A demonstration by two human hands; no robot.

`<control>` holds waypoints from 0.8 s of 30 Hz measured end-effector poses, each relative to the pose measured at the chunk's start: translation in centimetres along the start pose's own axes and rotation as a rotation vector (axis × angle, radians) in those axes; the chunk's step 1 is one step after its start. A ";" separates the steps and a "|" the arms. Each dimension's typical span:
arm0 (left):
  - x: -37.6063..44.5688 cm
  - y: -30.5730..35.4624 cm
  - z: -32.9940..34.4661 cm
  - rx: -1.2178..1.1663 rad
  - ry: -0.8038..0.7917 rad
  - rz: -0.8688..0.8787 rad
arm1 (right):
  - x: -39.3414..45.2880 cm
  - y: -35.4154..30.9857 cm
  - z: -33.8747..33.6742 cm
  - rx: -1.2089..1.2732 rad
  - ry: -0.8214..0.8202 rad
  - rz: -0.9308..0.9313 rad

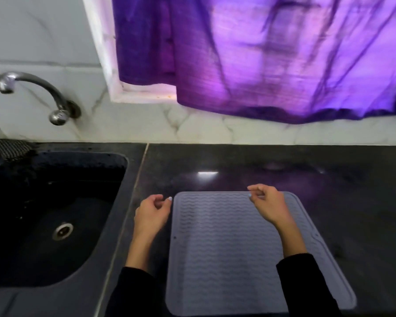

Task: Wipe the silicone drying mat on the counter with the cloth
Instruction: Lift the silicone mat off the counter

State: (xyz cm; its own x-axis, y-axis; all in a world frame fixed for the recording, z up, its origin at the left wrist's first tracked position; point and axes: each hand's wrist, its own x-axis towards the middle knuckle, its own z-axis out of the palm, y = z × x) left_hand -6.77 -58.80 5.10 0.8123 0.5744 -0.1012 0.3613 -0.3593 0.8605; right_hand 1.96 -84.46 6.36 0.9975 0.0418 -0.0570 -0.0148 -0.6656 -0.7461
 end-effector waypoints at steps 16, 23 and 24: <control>-0.6 -0.9 4.0 0.407 -0.086 -0.252 | -1.2 10.8 -5.7 -0.269 0.166 0.573; 0.3 -1.1 4.7 0.417 -0.105 -0.302 | -0.2 10.6 -6.5 -0.232 0.107 0.669; 0.4 -1.2 4.6 0.387 -0.111 -0.318 | 0.0 10.6 -6.8 -0.224 0.104 0.673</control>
State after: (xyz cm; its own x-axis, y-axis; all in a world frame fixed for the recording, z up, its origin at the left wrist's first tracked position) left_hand -4.77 -61.56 1.75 0.6707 0.6258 -0.3981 0.7245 -0.4378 0.5324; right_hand 2.30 -96.61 2.95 0.7785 -0.4952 -0.3855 -0.6258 -0.6593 -0.4168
